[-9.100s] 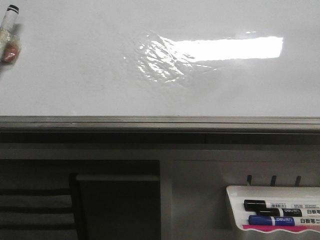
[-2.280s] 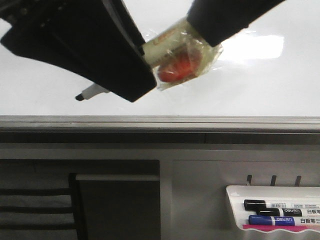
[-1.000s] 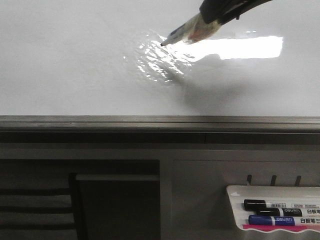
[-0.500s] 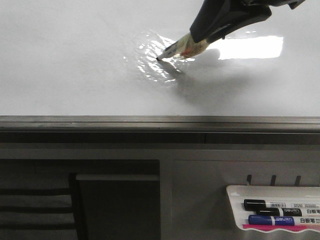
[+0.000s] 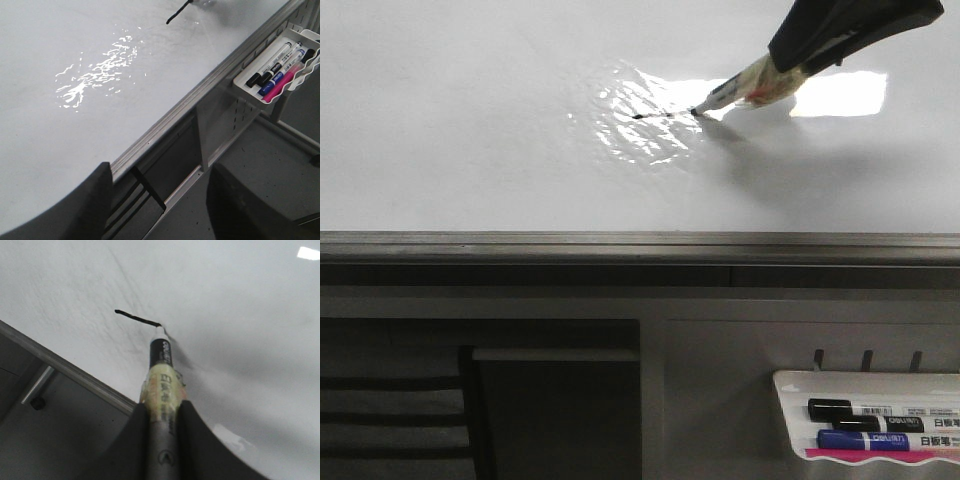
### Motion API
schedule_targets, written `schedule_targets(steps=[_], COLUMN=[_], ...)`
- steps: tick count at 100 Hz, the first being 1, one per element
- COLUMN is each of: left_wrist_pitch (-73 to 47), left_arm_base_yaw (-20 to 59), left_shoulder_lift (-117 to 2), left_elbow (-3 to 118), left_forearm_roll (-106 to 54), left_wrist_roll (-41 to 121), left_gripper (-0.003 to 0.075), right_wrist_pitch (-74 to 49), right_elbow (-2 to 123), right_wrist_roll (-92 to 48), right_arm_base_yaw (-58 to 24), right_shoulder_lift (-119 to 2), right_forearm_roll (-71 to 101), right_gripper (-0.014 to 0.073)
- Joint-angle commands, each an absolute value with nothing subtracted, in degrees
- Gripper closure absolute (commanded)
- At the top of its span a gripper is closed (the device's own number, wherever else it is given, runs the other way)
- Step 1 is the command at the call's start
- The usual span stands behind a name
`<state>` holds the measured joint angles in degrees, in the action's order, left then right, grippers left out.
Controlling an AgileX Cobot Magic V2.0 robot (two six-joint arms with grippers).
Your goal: Write number 7 on whiteboard
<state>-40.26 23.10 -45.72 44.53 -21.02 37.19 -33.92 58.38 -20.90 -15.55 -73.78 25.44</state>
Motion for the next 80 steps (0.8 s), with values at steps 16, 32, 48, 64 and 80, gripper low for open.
schedule_targets(steps=[16,32,48,64,80], left_wrist_pitch=[-36.2,-35.3,-34.5,-35.1,-41.3], left_arm_base_yaw=[22.9,22.9,22.9,23.1,26.4], left_shoulder_lift=[-45.7,-45.7,-45.7,-46.2,-50.0], left_elbow=[46.0,46.0,46.0,46.0,49.0], left_forearm_roll=[-22.6,-22.6,-22.6,-23.0,-23.3], left_wrist_roll=[36.6,36.6,36.6,36.7,40.2], left_gripper=[0.0335,0.0335,0.0335,0.0335,0.0335], right_wrist_pitch=[-31.2,-31.3,-31.1,-34.3,-42.4], right_elbow=[57.7,52.9,52.5,55.9,59.9], right_wrist_roll=[-20.7,-20.7,-20.8,-20.8,-26.7], right_arm_base_yaw=[-16.2,-19.7,-21.2,-21.6,-21.6], right_shoulder_lift=[-73.2,-73.2,-72.5,-69.3,-64.3], right_forearm_roll=[21.9,22.3,22.8,24.8,25.1], right_gripper=[0.0647,0.0647,0.0647,0.0647,0.0647])
